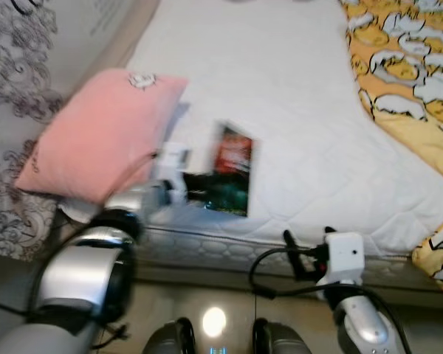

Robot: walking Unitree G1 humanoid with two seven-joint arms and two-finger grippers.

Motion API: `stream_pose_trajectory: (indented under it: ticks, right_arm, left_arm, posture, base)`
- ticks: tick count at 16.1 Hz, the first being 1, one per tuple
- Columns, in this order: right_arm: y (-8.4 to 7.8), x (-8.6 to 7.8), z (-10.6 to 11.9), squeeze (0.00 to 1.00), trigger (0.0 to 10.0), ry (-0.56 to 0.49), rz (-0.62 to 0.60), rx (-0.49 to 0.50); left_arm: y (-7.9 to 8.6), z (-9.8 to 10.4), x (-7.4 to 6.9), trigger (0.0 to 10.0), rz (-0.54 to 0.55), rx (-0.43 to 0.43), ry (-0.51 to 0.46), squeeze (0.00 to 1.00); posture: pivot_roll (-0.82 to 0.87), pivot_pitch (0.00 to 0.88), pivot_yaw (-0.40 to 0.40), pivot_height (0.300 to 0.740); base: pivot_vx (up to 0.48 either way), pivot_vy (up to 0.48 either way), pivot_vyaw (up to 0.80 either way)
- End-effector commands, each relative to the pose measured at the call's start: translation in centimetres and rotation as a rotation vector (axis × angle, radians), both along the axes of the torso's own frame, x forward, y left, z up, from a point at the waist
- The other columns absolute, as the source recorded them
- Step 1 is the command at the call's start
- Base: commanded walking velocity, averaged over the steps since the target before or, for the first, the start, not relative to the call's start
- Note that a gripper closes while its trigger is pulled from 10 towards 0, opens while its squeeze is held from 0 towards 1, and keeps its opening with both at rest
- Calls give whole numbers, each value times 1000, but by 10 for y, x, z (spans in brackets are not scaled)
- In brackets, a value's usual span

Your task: Clean up the room

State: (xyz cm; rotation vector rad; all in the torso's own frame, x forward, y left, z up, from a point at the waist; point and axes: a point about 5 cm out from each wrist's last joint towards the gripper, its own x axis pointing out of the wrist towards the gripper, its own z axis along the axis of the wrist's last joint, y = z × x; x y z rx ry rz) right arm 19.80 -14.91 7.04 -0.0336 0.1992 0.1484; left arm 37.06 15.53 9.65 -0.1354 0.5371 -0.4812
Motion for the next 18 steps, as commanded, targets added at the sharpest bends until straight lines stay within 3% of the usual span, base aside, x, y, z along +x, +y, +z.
stream_pose_trajectory:
  ticks: [1,3,7,9,11,14,15,16,17,18]
  right_arm:
    - [-1,-3,3,306,10000,12,-3,-15]
    - [-2,-5,4,310,10000,26,-6,-19]
    - [2,-2,4,314,10000,37,1,-11]
    - [5,-3,4,310,10000,39,4,-6]
    - [7,-2,2,310,10000,46,11,-1]
    - [11,2,2,310,10000,48,25,3]
    - [12,3,1,310,10000,48,29,4]
    - [12,3,1,306,10000,47,31,5]
    - [12,3,2,310,10000,47,30,5]
    - [12,2,2,310,10000,46,26,5]
  left_arm:
    - [13,-2,0,10000,69,86,-20,0]
    - [37,20,12,10000,168,239,-134,0]
    - [44,44,22,10000,179,385,-257,0]
    - [41,58,28,10000,136,455,-315,0]
    - [36,61,30,10000,91,497,-320,0]
    - [28,49,26,10000,-35,597,-264,0]
    - [26,46,25,10000,-62,622,-253,275]
    - [25,47,25,10000,-68,630,-257,416]
    - [23,50,27,10000,-67,636,-280,914]
    - [22,52,28,10000,-65,633,-282,1000]
  posture:
    - [-164,274,31,740]
    - [-156,275,29,740]
    - [-137,267,34,740]
    - [-129,263,35,740]
    - [-116,259,32,740]
    - [-101,256,27,740]
    - [-101,256,27,740]
    - [-103,256,30,740]
    - [-109,255,33,740]
    - [-110,254,32,740]
  base:
    - [0,0,0]
    - [0,0,0]
    - [0,0,0]
    - [0,0,0]
    - [0,0,0]
    - [0,0,0]
    - [0,0,0]
    - [0,0,0]
    - [0,0,0]
    - [0,0,0]
